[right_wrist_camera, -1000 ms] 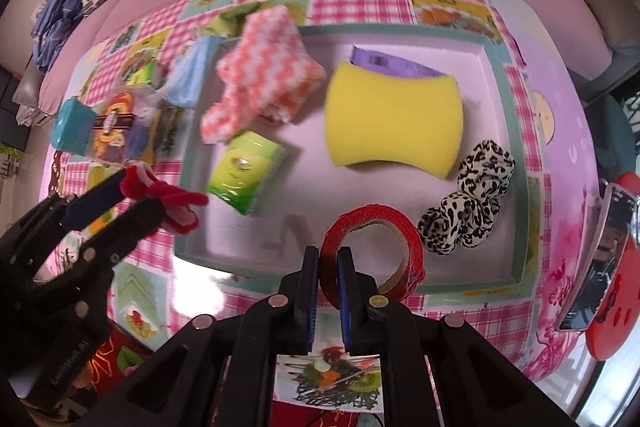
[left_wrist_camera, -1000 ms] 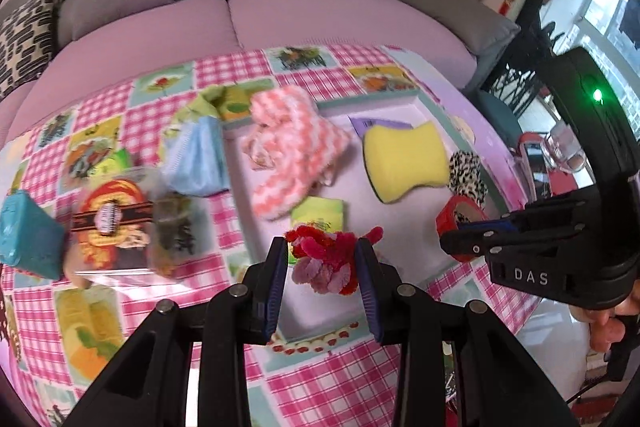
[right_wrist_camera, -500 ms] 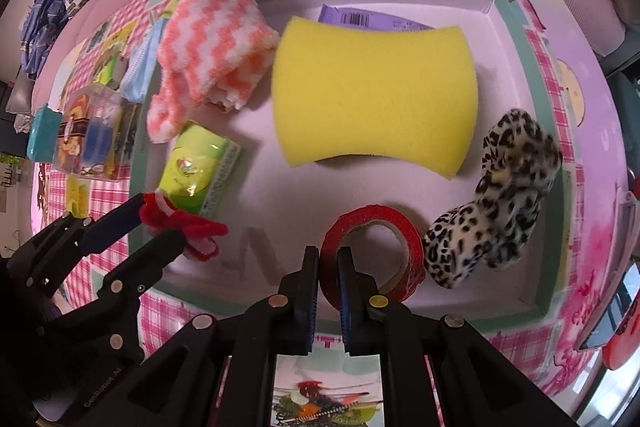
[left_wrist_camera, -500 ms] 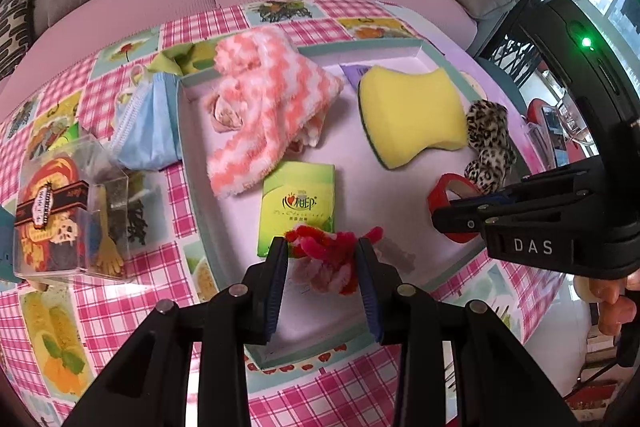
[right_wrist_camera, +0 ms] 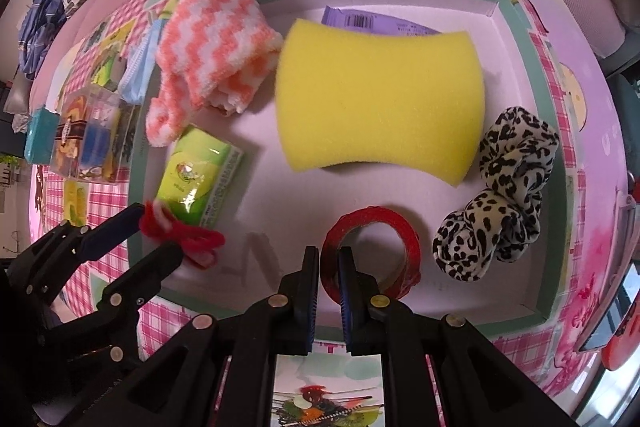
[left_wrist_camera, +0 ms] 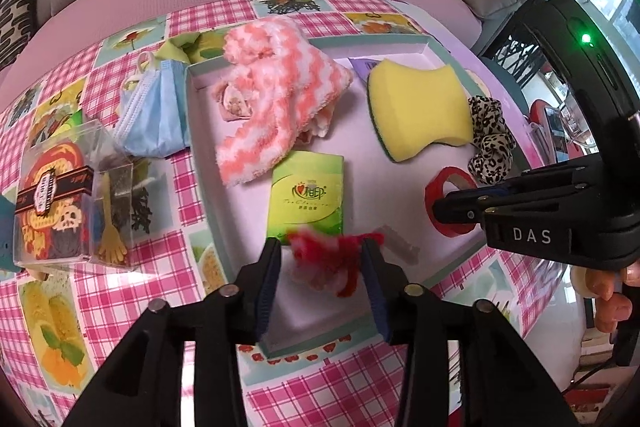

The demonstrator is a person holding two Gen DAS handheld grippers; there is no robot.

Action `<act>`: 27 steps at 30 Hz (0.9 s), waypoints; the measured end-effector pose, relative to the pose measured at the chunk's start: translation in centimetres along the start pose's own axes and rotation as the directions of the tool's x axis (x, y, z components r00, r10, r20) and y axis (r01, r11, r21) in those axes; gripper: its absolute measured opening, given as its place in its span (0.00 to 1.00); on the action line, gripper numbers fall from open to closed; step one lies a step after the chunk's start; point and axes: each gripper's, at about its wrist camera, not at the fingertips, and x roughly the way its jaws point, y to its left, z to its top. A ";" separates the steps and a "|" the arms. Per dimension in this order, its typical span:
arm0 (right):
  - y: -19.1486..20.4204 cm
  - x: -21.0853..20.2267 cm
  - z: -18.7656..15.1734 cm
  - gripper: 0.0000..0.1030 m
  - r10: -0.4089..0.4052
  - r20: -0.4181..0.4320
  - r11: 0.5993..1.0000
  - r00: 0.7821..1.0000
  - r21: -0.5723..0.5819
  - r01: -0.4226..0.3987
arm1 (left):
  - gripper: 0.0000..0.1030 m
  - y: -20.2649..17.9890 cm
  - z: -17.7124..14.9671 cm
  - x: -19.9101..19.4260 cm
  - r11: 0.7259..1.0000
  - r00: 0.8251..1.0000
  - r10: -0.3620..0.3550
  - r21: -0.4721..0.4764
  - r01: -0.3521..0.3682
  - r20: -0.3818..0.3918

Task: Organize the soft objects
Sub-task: 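Release the red tie and tape roll into the tray, opening both tools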

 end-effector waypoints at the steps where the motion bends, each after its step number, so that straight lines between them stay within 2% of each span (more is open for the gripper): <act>1: 0.1 -0.3 0.0 0.11 -0.001 0.003 1.000 1.000 -0.002 0.001 | 0.50 0.2 0.0 -0.3 1.000 1.000 0.007 -0.007 -0.007 0.005; 3: 0.0 -1.0 -0.1 0.11 -0.002 0.013 1.000 1.000 -0.002 0.002 | 0.53 0.6 0.1 -0.8 1.000 1.000 0.016 -0.021 -0.016 0.012; 5: 0.2 -1.6 -0.3 0.15 -0.004 0.019 1.000 1.000 -0.002 0.005 | 0.56 1.0 0.1 -1.4 0.999 0.999 0.034 -0.031 -0.033 0.017; 7: 0.4 -2.2 -0.5 0.36 -0.007 0.023 1.000 1.000 -0.005 0.008 | 0.63 1.5 0.0 -2.1 0.997 0.998 0.062 -0.043 -0.061 0.028; 8: 0.5 -2.5 -0.6 0.39 -0.012 0.027 1.000 1.000 -0.008 0.012 | 0.64 1.8 0.0 -2.4 0.996 0.997 0.077 -0.053 -0.075 0.033; 11: 1.1 -3.3 -1.1 0.40 -0.019 0.037 1.000 0.999 -0.013 0.020 | 0.65 3.0 -0.2 -3.3 0.989 0.992 0.121 -0.094 -0.117 0.037; 12: 1.4 -3.6 -1.3 0.42 -0.023 0.039 1.000 0.999 -0.012 0.023 | 0.65 3.4 -0.3 -3.6 0.986 0.990 0.134 -0.108 -0.130 0.035; 13: 1.6 -3.8 -1.5 0.49 -0.025 0.041 1.000 0.999 -0.011 0.026 | 0.66 3.9 -0.4 -3.8 0.981 0.988 0.150 -0.126 -0.145 0.033; 14: 1.9 -4.0 -1.8 0.53 -0.027 0.044 1.000 0.999 -0.011 0.028 | 0.69 4.3 -0.5 -4.1 0.977 0.986 0.165 -0.142 -0.159 0.031; 15: 2.2 -4.3 -2.1 0.60 -0.029 0.048 0.999 0.998 -0.014 0.030 | 0.78 4.9 -0.7 -4.4 0.971 0.982 0.186 -0.157 -0.179 0.028; 16: 2.5 -4.5 -2.3 0.62 -0.031 0.051 0.999 0.998 -0.017 0.032 | 0.83 5.2 -0.9 -4.6 0.968 0.980 0.198 -0.165 -0.191 0.028; 27: 5.7 -4.7 -3.4 0.85 -0.044 0.062 0.999 0.997 -0.029 0.046 | 0.87 9.7 -3.1 -8.1 0.931 0.960 0.279 -0.254 -0.262 0.032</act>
